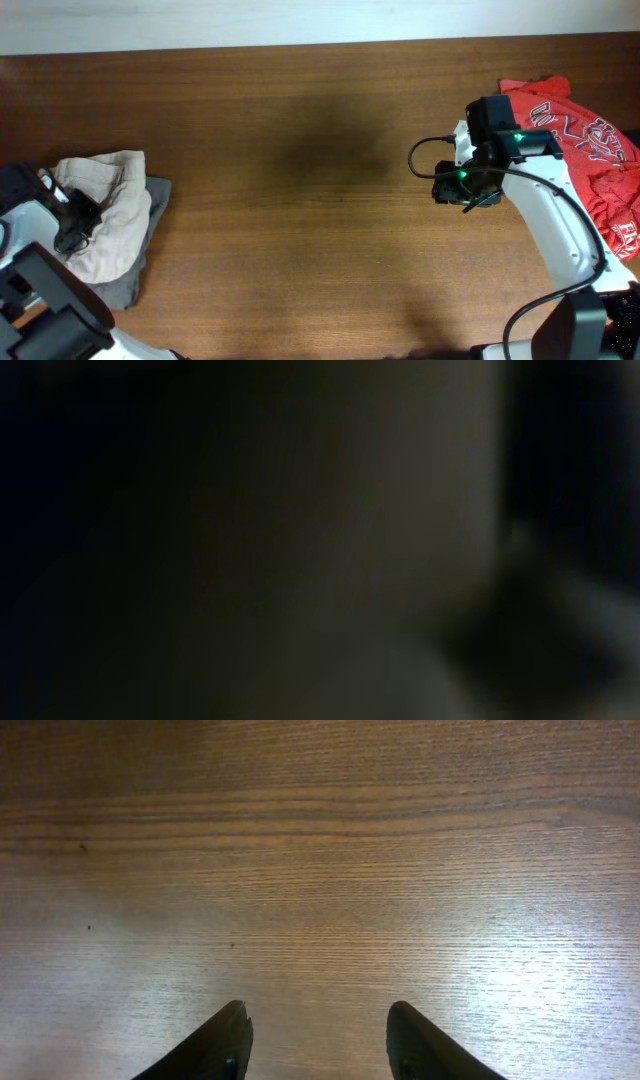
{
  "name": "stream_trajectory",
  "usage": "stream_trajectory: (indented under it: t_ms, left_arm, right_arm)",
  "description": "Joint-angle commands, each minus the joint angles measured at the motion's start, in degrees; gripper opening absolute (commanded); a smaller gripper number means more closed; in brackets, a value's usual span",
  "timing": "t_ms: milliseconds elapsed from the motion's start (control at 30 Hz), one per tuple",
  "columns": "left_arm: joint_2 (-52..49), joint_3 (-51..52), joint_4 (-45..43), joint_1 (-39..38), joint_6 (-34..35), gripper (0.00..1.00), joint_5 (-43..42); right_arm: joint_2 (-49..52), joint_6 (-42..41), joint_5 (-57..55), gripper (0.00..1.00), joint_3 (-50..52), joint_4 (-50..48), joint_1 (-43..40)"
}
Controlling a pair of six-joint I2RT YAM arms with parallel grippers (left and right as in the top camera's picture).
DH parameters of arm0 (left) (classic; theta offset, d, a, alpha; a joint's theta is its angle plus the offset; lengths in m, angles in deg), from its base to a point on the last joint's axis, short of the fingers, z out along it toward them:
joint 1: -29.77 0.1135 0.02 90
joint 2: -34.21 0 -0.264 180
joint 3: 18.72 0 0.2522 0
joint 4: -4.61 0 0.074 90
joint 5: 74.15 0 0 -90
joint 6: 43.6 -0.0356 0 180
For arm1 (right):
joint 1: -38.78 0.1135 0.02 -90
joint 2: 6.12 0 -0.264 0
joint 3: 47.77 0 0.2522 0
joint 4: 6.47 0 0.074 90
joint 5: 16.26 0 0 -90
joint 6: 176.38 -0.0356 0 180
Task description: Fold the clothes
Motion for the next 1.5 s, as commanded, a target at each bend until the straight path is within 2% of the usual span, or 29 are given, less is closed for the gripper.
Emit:
stream_trajectory:
  t_ms: [0, 267, 467, 567, 833, 1000, 1033, 1067, 1200, 1300, 1467]
  left_arm:
    - [-8.9, 1.3, -0.8, -1.4, -0.8, 0.01, 0.8]
    - [-11.1, 1.3, -7.6, -7.7, -1.1, 0.01, -0.5]
    - [-11.1, 1.2, -15.5, -12.1, 0.6, 0.01, -2.5]
    - [-11.1, 0.9, -16.6, -14.5, 1.8, 0.01, -2.0]
    - [-11.1, 0.9, -17.2, -17.4, 19.8, 0.0, -0.4]
    - [-10.9, -0.7, -15.9, -17.3, 21.0, 0.01, -0.4]
    - [-10.6, -1.4, -15.0, -17.2, 20.4, 0.04, -0.4]
    - [-9.9, -2.8, -13.2, -17.1, 19.4, 0.14, -0.4]
    - [-6.0, -8.3, -6.4, -17.0, 15.0, 0.38, -0.4]
    - [-1.7, -14.1, 0.3, -17.0, 11.2, 0.45, -0.5]
    - [6.6, -23.6, 11.0, -17.8, 2.1, 0.47, -4.5]
  right_arm:
    - [-1.0, 0.3, -0.7, 0.49, 0.1, -0.2, -0.1]
    - [-1.0, 0.3, -0.7, 0.49, 0.1, -0.2, -0.1]
    - [-1.0, 0.3, -0.7, 0.49, 0.1, -0.2, -0.1]
    - [-1.0, 0.3, -0.9, 0.49, 0.1, -0.2, -0.1]
    - [-1.0, 0.3, -0.9, 0.49, 0.1, 0.1, -0.1]
    - [-1.0, 0.3, -0.9, 0.49, 0.1, 0.3, -0.1]
    - [-1.0, 0.3, -0.9, 0.49, 0.1, 0.3, -0.1]
    - [-1.0, 0.3, -0.9, 0.49, 0.1, 0.3, -0.1]
    - [-1.0, 0.3, -0.9, 0.49, 0.1, 0.3, -0.1]
    - [-1.0, 0.3, -0.9, 0.49, 0.1, 0.3, -0.1]
    - [-1.2, 0.3, -0.6, 0.49, -0.6, 0.3, -0.1]
